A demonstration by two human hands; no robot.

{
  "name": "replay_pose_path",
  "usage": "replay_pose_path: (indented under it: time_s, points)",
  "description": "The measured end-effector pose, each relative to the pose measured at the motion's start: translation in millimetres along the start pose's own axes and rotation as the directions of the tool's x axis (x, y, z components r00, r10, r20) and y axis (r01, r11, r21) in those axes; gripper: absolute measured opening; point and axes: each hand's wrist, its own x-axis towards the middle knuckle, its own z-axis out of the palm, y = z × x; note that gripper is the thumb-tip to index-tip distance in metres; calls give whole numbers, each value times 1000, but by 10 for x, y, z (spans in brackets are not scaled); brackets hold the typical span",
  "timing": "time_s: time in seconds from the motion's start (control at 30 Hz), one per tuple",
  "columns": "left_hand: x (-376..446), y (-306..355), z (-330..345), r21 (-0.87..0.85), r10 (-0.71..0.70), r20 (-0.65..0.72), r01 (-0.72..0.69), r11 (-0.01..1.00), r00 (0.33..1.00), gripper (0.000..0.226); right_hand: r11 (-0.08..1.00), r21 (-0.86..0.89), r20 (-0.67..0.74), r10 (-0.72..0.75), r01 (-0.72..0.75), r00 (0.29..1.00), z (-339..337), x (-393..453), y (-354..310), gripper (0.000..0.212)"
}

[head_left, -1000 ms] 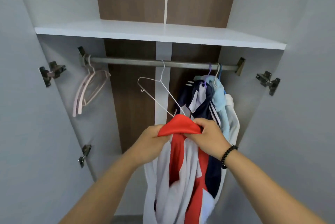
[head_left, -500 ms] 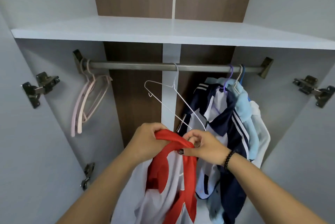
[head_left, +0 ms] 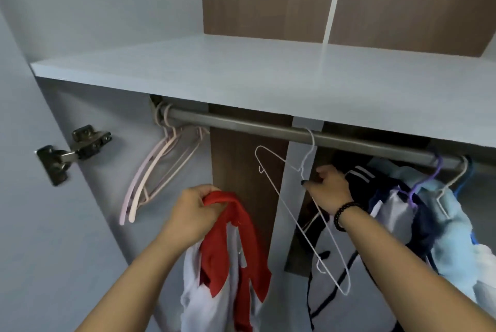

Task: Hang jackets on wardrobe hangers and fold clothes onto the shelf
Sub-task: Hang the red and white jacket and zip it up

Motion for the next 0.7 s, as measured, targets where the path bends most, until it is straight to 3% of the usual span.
replay_pose_path:
  time_s: [0.1, 0.2, 0.33, 0.5, 0.7]
  points:
    - [96, 52, -9, -194, -164, -96, 143, 971, 982, 2, 998, 54, 131, 13, -20, 991, 121, 255, -63, 71]
    - [108, 53, -39, -225, -236, -162, 197, 954, 958, 15, 998, -52, 106, -38, 44, 994, 232, 389, -93, 53]
    - [25, 91, -109, 69, -112, -204, 129, 989, 973, 15, 999, 34, 141, -38, 33, 989, 267, 432, -200, 20]
    - [-83, 17, -177, 268, -41, -138, 77, 960, 990, 20, 993, 53, -6, -102, 102, 995, 210, 356, -292, 24]
    - [-171, -51, -238, 298, 32, -223, 37, 954, 974, 16, 984, 89, -75, -147, 153, 986, 3, -14, -428, 30]
